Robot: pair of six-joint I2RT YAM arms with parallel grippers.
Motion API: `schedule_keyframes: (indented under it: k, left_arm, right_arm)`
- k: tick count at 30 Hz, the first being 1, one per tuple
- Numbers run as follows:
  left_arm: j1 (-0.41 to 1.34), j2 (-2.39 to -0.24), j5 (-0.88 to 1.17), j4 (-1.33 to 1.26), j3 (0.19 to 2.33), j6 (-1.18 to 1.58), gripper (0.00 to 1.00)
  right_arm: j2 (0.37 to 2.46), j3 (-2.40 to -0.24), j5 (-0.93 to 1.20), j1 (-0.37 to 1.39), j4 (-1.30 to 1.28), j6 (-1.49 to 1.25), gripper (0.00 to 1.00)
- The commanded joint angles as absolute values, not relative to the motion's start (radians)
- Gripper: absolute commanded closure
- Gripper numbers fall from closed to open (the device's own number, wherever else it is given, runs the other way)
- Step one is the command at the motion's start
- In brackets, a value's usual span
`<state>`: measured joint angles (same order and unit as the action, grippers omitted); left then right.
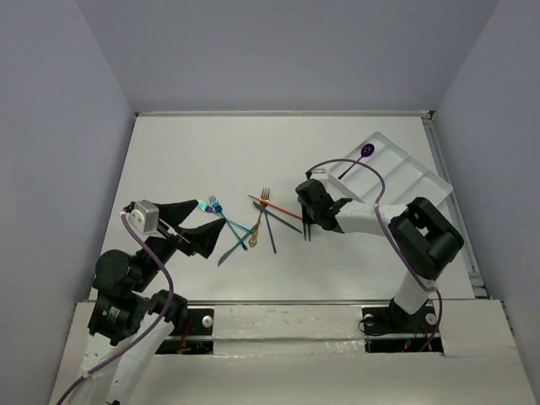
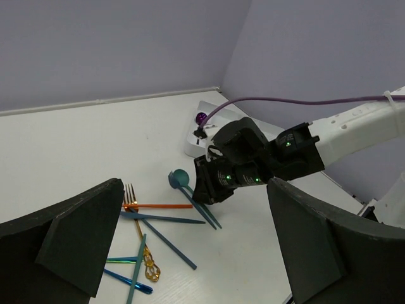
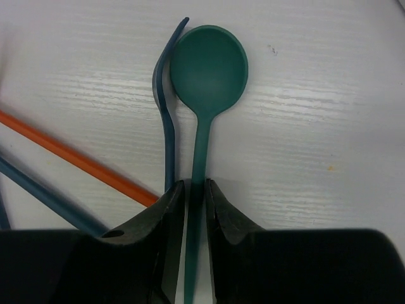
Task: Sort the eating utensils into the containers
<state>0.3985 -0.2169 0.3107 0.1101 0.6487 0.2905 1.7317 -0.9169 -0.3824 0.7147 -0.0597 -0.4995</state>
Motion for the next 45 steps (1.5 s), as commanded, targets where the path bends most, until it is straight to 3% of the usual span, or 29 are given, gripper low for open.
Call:
schedule_keyframes:
  k: [1, 4, 7, 10, 16, 26, 34, 45]
  left_arm:
    - [0.405, -0.206, 0.319, 0.066, 0.653, 0.295, 0.01]
    - [0.405, -0.204, 0.316, 0.064, 0.653, 0.295, 0.01]
    - [0.405, -0.204, 0.314, 0.066, 0.653, 0.295, 0.01]
    - [0.405, -0.206, 0.319, 0.066, 0.653, 0.295, 0.01]
    - [0.405, -0.206, 0.319, 0.064, 0.653, 0.293, 0.01]
    - [0.405, -0.204, 0.322, 0.064, 0.653, 0.293, 0.01]
    - [0.414, -0.206, 0.318, 0.066, 0.653, 0.291, 0.01]
    - [0.414, -0.216, 0.321, 0.066, 0.653, 0.29, 0.01]
  right_arm:
    - [1.778, -0.963, -0.425, 0.721, -0.066, -0.483, 0.74]
    - [1.795, -0.982, -0.463, 0.721, -0.086, -0.477, 0.8]
    - [1.779, -0.983, -0.504, 0.721, -0.101, -0.477, 0.93]
    - [1.744, -0.992, -0.543, 0.721, -0.106, -0.466, 0.97]
    - [1.681, -1.04, -0.583, 0.721, -0.072, -0.396, 0.98]
    - [1.557, -1.071, -0.497, 0.482, 0.092, -0.448, 1.0]
    - [1.664, -1.14, -0.546, 0.253, 0.181, -0.613, 1.0]
    - [1.834, -1.247, -0.551, 0.183, 0.158, -0.877, 1.0]
